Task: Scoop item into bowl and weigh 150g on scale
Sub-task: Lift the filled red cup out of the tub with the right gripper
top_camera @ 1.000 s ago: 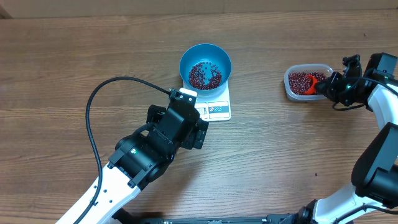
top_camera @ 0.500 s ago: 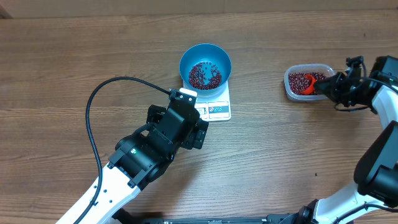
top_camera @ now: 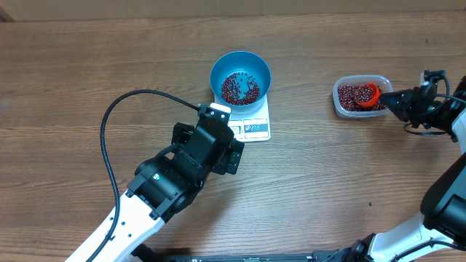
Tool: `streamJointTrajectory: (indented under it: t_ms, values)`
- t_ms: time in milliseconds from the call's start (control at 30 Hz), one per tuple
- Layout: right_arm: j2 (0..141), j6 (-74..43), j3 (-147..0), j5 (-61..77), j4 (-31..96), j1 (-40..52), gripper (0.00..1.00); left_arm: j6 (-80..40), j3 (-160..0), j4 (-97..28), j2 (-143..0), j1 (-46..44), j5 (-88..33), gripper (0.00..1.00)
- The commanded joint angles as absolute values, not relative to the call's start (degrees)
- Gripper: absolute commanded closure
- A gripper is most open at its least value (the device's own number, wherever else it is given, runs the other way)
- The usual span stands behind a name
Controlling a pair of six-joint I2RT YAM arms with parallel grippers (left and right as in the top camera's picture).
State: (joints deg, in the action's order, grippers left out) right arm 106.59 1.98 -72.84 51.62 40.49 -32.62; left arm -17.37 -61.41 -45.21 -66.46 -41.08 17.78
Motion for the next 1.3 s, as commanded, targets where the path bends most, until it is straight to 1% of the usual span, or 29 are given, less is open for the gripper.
streamJointTrajectory:
  t_ms: [0,367,867,967,1267]
  values:
    - [107.0,3.0,-72.7,54.4,40.2,-32.8,0.96,-16.9,-61.2,-45.2,-66.8,-40.5,18.0,0.01]
    - [107.0,3.0,-72.8,60.5,40.2,-33.3,0.96,-16.9,-61.2,-45.2,-66.8,-40.5,18.0,0.00]
    - [107.0,3.0,-72.8,76.3,40.0,-32.9,0.96,-16.9,-61.2,-45.2,-66.8,-40.5,18.0,0.00]
    - [107.0,3.0,-72.8,79.2,39.9,-32.1,0.96,-16.9,-61.2,-45.2,-66.8,-40.5,18.0,0.01]
    - [107.0,3.0,-72.8,80.1,39.6,-26.6,0.96,-16.9,-61.2,-45.2,-66.8,-40.5,18.0,0.01]
